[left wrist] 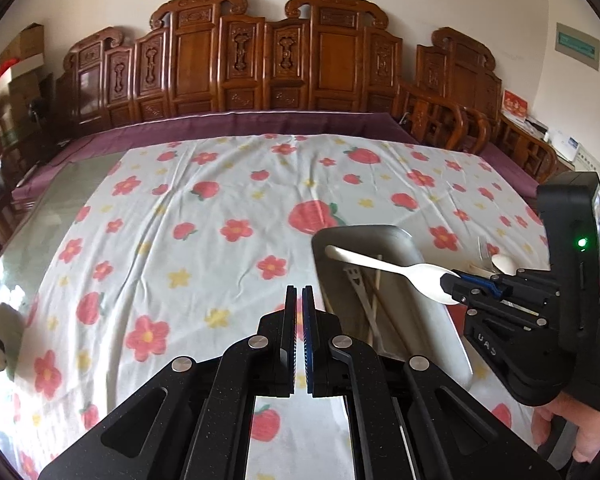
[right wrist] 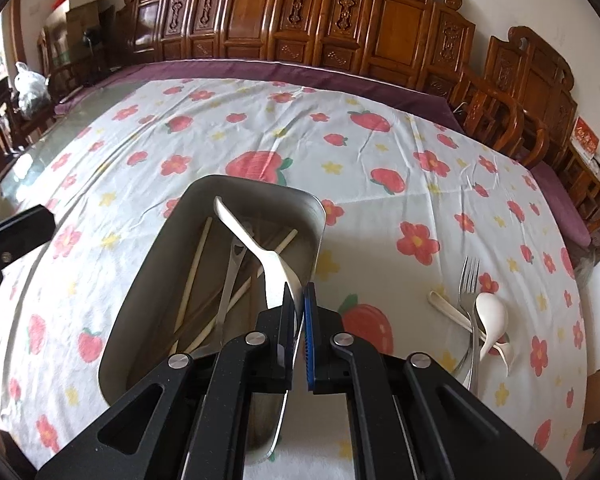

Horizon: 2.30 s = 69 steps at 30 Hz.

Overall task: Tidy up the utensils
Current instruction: 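Lower the white spoon into the tray and open the right gripper, then move the right gripper to the pile and grasp a metal fork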

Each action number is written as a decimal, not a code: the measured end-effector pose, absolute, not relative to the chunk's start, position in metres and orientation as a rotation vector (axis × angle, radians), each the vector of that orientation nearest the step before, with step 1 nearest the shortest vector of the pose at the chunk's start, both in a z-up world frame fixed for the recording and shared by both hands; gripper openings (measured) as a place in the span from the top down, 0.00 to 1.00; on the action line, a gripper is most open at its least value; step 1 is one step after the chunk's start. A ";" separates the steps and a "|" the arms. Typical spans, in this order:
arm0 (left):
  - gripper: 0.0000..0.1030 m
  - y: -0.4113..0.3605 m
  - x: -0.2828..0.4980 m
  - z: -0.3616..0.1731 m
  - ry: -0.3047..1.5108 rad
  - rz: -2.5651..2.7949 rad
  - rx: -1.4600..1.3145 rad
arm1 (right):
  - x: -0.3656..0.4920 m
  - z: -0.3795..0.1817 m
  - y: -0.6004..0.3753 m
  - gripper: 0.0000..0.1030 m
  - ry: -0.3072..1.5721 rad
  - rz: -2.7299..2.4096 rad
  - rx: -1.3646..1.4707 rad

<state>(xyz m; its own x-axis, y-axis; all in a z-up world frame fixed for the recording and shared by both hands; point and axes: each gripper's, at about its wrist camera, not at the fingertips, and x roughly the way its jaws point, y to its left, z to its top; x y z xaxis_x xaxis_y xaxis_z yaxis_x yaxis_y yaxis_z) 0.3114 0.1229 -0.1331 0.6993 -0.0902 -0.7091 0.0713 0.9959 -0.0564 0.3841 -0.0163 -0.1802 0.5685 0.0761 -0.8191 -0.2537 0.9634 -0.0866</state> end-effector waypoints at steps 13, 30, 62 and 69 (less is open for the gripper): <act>0.98 0.127 0.312 -0.132 0.791 -0.098 -0.037 | 0.380 -0.190 -0.004 0.94 0.960 0.216 -0.225; 0.98 0.122 0.311 -0.134 0.791 -0.109 -0.032 | 0.341 -0.188 -0.002 0.83 1.015 0.496 -0.125; 0.19 0.040 0.289 -0.141 0.768 -0.274 0.048 | 0.332 -0.199 -0.222 0.77 1.002 0.162 -0.055; 0.17 0.017 0.283 -0.150 0.782 -0.307 0.077 | 0.353 -0.220 -0.213 0.77 1.034 0.178 -0.098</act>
<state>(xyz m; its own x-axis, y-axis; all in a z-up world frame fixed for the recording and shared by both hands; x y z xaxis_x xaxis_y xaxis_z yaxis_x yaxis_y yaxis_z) 0.2826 0.0166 -0.1497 0.6673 -0.2439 -0.7037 0.3004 0.9527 -0.0454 0.3532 -0.2134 -0.2200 0.4986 0.1005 -0.8610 -0.1932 0.9812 0.0026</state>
